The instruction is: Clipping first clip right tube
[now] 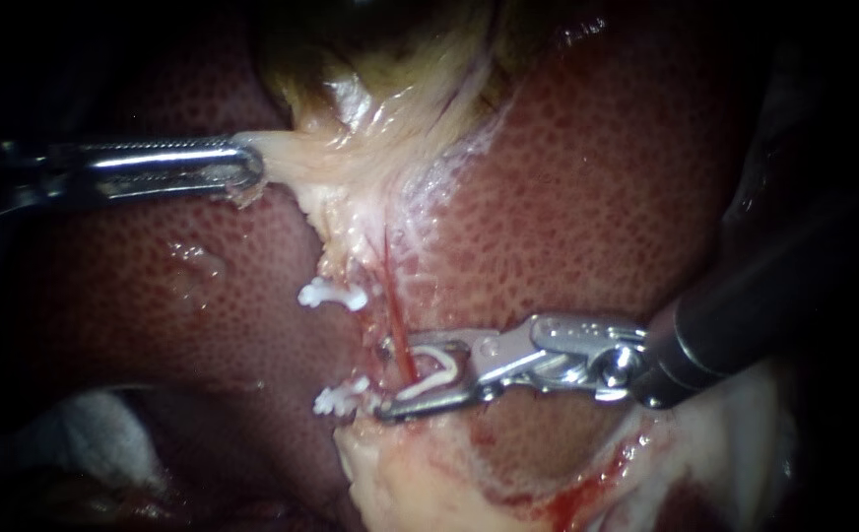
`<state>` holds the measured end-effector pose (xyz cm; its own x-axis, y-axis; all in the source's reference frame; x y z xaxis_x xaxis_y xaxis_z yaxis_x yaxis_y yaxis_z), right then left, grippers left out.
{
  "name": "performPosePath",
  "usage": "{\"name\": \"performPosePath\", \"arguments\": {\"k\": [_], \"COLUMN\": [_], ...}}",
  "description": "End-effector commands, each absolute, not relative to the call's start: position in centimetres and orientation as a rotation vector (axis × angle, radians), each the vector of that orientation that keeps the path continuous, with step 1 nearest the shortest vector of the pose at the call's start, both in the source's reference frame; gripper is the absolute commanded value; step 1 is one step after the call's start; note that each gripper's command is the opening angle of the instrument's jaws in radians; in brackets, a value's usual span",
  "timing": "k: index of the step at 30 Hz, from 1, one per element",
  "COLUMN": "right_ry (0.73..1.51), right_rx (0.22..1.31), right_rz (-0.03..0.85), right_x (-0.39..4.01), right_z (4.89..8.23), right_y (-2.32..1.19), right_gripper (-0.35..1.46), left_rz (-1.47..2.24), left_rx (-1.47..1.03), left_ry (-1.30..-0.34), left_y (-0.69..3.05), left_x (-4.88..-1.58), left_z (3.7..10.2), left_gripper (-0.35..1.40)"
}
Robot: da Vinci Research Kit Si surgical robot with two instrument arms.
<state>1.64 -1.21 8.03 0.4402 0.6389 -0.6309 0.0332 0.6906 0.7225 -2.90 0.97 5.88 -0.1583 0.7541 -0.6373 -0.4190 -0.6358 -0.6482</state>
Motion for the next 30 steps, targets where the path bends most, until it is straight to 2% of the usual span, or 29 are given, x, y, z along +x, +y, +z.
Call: {"name": "performPosePath", "arguments": {"k": [1, 7, 11, 13, 15, 17, 30], "right_ry": [1.063, 1.05, 1.04, 1.032, 1.013, 0.991, 0.929], "right_rx": [0.744, 0.757, 0.773, 0.794, 0.826, 0.847, 0.874], "right_rz": [0.422, 0.439, 0.464, 0.47, 0.479, 0.482, 0.535], "right_x": [1.63, 1.62, 1.61, 1.59, 1.56, 1.54, 1.49], "right_z": [8.04, 8.05, 8.05, 8.05, 8.04, 8.05, 8.06], "right_y": [-1.22, -1.23, -1.23, -1.23, -1.24, -1.24, -1.22], "right_gripper": [0.48, 0.45, 0.33, 0.12, -0.23, -0.35, -0.35], "left_rz": [1.886, 1.886, 1.886, 1.886, 1.886, 1.886, 1.886], "left_rx": [-1.306, -1.306, -1.306, -1.306, -1.306, -1.306, -1.306], "left_ry": [-0.412, -0.412, -0.411, -0.411, -0.411, -0.411, -0.411], "left_y": [0.97, 0.97, 0.97, 0.97, 0.97, 0.96, 0.96], "left_x": [-2.9, -2.9, -2.91, -2.91, -2.91, -2.91, -2.91], "left_z": [5.89, 5.89, 5.89, 5.89, 5.89, 5.9, 5.9], "left_gripper": [-0.35, -0.35, -0.35, -0.35, -0.35, -0.35, -0.35]}}
